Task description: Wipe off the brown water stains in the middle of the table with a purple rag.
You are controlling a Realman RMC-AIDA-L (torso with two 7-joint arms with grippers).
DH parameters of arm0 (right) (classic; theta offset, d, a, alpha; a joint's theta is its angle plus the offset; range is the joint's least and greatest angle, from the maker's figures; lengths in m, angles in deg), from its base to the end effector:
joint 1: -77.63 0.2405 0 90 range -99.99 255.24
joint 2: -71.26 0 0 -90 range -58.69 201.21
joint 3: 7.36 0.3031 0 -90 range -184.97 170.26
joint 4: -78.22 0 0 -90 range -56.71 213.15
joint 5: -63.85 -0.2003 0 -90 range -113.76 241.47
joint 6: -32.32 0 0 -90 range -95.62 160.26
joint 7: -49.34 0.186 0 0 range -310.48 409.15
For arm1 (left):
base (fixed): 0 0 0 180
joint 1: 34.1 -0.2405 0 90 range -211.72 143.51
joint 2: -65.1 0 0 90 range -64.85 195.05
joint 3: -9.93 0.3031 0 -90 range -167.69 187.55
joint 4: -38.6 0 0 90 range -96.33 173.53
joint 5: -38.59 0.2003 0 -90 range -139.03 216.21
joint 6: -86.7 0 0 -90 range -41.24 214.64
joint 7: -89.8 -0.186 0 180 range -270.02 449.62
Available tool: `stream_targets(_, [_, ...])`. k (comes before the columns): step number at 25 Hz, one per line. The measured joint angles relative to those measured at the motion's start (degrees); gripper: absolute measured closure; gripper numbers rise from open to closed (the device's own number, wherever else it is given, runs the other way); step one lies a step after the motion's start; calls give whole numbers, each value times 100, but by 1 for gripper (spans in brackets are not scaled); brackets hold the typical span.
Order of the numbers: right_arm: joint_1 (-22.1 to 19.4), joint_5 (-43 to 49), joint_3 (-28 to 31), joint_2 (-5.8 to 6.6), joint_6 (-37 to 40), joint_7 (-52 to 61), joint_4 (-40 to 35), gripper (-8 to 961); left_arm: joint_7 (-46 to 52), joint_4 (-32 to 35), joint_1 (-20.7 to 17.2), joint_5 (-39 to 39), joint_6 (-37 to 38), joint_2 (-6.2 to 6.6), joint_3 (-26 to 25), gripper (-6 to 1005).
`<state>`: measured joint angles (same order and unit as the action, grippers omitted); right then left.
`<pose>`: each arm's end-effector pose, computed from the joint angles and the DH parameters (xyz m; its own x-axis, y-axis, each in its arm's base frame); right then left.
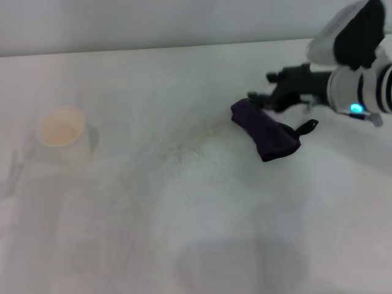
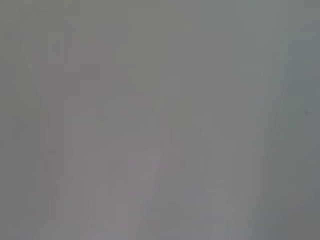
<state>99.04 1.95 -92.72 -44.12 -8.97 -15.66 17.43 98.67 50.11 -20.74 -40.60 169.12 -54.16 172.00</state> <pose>0.3017 0.4153 -0.0600 0.8793 -0.4244 -0.2162 -0.4608 -0.6428 -0.6119 -0.3839 0.2932 -0.0287 0.6371 -0.0991 0.7644 0.7639 -0.0507 -0.6433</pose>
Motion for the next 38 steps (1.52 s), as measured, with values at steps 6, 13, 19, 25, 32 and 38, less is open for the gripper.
stream_targets(6, [-124, -2228, 854, 20, -118, -1327, 412, 257, 0, 0, 2, -1, 18, 0, 0, 105])
stream_targets(13, [-23, -4942, 2669, 24, -2023, -3874, 2320, 77, 0, 7, 29, -42, 17, 0, 0, 105])
stream_targets(19, [44, -6911, 3491, -7, -2957, -6728, 4204, 77, 0, 9, 28, -99, -7, -4, 0, 105])
stream_targets(25, [54, -8010, 3659, -16, -2804, -9001, 5338, 77, 0, 56, 30, -208, -13, -10, 0, 104])
stream_targets(32, [99, -8045, 3968, -47, -2296, -9170, 5702, 77, 0, 62, 153, -229, -25, -18, 0, 104])
stream_targets(38, [108, -8038, 3976, -63, -2298, -9138, 5792, 77, 0, 70, 177, -229, -32, -32, 2, 104])
